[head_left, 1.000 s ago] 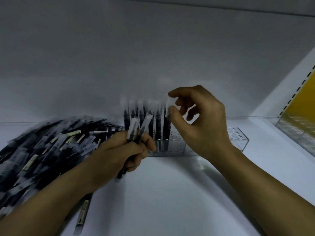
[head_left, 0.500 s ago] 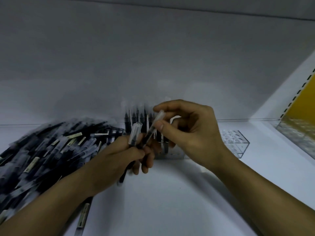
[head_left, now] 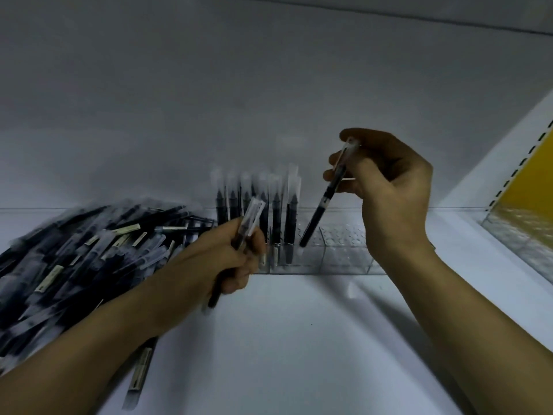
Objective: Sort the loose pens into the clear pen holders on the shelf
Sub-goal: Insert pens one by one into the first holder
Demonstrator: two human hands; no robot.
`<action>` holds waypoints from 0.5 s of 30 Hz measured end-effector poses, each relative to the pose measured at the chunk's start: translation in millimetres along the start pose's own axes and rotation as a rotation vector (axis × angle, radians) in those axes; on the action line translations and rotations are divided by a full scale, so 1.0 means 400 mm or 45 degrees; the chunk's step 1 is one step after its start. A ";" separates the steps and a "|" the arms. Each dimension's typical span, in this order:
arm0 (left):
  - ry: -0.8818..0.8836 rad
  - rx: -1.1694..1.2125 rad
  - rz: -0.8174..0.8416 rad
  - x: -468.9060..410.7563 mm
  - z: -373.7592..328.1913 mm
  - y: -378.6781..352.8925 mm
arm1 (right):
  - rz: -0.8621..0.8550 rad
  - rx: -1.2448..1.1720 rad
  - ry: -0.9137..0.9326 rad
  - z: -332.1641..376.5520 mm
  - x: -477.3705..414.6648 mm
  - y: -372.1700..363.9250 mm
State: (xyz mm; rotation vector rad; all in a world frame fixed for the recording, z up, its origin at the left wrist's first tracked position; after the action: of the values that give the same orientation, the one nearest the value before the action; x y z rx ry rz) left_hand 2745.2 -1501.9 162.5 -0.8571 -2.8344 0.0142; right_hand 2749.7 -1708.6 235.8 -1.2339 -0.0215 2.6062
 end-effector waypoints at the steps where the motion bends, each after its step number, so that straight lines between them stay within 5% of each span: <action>1: 0.026 0.029 0.009 -0.005 0.001 0.000 | -0.029 0.026 0.021 0.001 -0.002 0.004; 15: -0.155 -0.416 -0.067 0.044 -0.012 -0.020 | 0.149 0.371 0.115 -0.035 0.001 -0.004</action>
State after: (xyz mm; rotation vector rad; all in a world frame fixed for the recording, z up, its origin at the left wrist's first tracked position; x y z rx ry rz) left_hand 2727.2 -1498.9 170.7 -0.8675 -3.0224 -0.4290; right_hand 2760.6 -1708.3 226.8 -1.2756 0.4432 2.5297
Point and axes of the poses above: each hand's wrist, its own x-axis away from the middle knuckle, its own y-axis out of the back of the hand, z = x × y, the point moved 4 cm from there along -x, towards the middle knuckle, and after that the axes turned 13 degrees about y, right-handed, at the moved point
